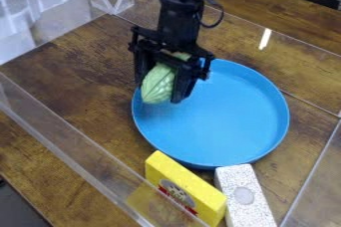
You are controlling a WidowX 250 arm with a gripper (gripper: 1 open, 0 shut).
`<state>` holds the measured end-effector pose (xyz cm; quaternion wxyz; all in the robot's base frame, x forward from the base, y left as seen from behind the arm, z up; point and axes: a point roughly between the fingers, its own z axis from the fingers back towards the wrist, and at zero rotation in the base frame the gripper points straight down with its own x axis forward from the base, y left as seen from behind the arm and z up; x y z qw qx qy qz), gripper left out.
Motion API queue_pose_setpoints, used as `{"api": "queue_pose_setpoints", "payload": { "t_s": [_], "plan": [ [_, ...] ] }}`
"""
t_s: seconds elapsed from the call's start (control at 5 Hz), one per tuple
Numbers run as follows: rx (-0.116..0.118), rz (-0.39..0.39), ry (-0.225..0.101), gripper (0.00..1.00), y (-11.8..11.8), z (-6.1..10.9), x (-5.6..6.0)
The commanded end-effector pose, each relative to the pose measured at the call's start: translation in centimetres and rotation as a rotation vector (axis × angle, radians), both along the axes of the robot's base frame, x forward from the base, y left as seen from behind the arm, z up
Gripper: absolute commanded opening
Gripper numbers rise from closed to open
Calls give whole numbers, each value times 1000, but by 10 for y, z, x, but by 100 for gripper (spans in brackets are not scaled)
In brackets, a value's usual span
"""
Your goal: Put the green object in the blue tray
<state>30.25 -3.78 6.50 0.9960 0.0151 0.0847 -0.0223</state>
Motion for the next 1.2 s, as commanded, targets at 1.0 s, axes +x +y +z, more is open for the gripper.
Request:
{"api": "queue_pose_setpoints", "payload": {
  "t_s": [1.0],
  "plan": [
    [22,57,-107,0,-26,6,25]
  ]
}}
